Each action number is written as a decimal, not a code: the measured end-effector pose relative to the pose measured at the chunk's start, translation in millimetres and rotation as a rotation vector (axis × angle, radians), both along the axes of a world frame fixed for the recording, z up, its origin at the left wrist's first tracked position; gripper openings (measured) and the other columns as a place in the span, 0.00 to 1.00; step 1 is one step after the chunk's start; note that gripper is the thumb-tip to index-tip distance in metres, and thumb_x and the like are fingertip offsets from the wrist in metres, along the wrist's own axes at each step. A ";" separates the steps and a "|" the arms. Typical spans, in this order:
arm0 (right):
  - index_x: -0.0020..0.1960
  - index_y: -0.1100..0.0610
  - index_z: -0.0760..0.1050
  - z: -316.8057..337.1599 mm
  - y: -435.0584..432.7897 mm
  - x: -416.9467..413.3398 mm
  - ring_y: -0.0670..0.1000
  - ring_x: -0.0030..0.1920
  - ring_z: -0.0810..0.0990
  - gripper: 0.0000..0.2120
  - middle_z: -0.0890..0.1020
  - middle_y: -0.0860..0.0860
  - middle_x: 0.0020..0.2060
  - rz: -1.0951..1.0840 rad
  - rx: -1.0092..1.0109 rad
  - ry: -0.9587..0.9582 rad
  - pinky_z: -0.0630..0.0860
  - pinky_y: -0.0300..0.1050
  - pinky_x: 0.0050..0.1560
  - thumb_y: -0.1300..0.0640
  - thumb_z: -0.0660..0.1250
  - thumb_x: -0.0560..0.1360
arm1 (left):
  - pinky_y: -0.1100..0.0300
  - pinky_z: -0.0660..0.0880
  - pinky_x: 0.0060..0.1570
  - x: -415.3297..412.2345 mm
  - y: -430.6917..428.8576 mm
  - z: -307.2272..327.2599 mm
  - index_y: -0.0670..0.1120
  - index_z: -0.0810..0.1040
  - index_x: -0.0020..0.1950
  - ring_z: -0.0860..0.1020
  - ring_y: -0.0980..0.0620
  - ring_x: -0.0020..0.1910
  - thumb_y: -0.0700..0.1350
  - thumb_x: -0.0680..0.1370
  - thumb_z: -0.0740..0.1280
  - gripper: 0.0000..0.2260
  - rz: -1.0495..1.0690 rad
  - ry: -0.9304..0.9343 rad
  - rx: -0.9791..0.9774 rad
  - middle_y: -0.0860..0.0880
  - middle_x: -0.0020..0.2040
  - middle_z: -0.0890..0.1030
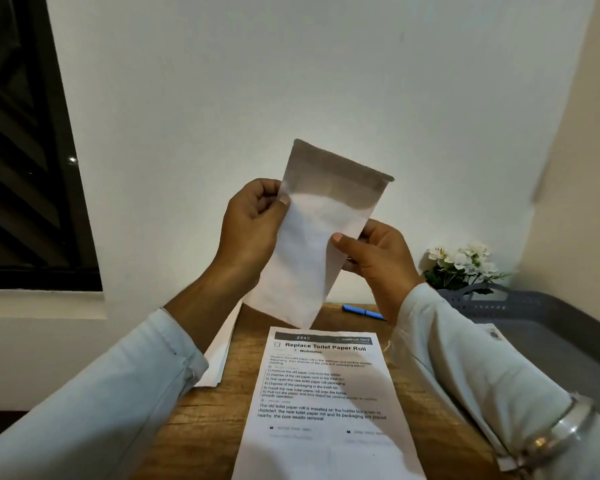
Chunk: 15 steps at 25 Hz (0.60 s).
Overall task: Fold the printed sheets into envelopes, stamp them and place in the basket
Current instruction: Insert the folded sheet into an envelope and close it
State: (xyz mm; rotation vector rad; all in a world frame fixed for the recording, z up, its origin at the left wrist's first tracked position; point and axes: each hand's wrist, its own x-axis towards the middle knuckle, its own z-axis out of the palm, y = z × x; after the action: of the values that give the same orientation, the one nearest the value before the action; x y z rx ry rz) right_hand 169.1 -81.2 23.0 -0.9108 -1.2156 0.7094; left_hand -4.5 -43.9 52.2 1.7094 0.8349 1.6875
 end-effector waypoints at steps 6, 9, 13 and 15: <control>0.56 0.53 0.83 10.0 -0.4 9.1 0.52 0.51 0.86 0.10 0.88 0.50 0.49 -0.068 0.028 -0.101 0.81 0.52 0.56 0.64 0.69 0.78 | 0.57 0.82 0.53 2.2 -2.1 -4.8 0.48 0.76 0.62 0.83 0.53 0.51 0.47 0.82 0.65 0.10 -0.088 -0.066 -0.070 0.52 0.56 0.83; 0.57 0.56 0.80 -7.2 -2.3 12.6 0.54 0.48 0.87 0.10 0.88 0.54 0.47 -0.036 -0.038 -0.087 0.82 0.55 0.53 0.66 0.68 0.78 | 0.53 0.81 0.55 -1.2 -0.8 -27.6 0.49 0.74 0.66 0.83 0.53 0.54 0.46 0.81 0.67 0.14 -0.152 -0.057 -0.134 0.51 0.58 0.84; 0.58 0.54 0.78 -8.6 -0.8 20.1 0.57 0.48 0.87 0.11 0.87 0.57 0.44 -0.115 -0.033 -0.081 0.82 0.60 0.56 0.64 0.70 0.77 | 0.49 0.81 0.57 -4.5 2.8 -34.0 0.52 0.71 0.67 0.82 0.49 0.56 0.47 0.79 0.70 0.17 -0.104 -0.050 -0.121 0.49 0.61 0.82; 0.54 0.53 0.76 -0.6 -1.3 21.0 0.57 0.48 0.86 0.12 0.86 0.55 0.44 -0.188 0.032 -0.101 0.82 0.61 0.54 0.64 0.72 0.75 | 0.50 0.82 0.54 -5.4 3.5 -25.7 0.50 0.71 0.61 0.83 0.49 0.53 0.47 0.79 0.71 0.14 -0.031 -0.069 -0.034 0.48 0.57 0.82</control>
State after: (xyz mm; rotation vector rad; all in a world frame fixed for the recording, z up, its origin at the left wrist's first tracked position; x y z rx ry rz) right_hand 190.2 -82.5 22.4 -1.0290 -1.2081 0.4980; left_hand -9.8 -40.4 26.5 1.6235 0.7975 1.6923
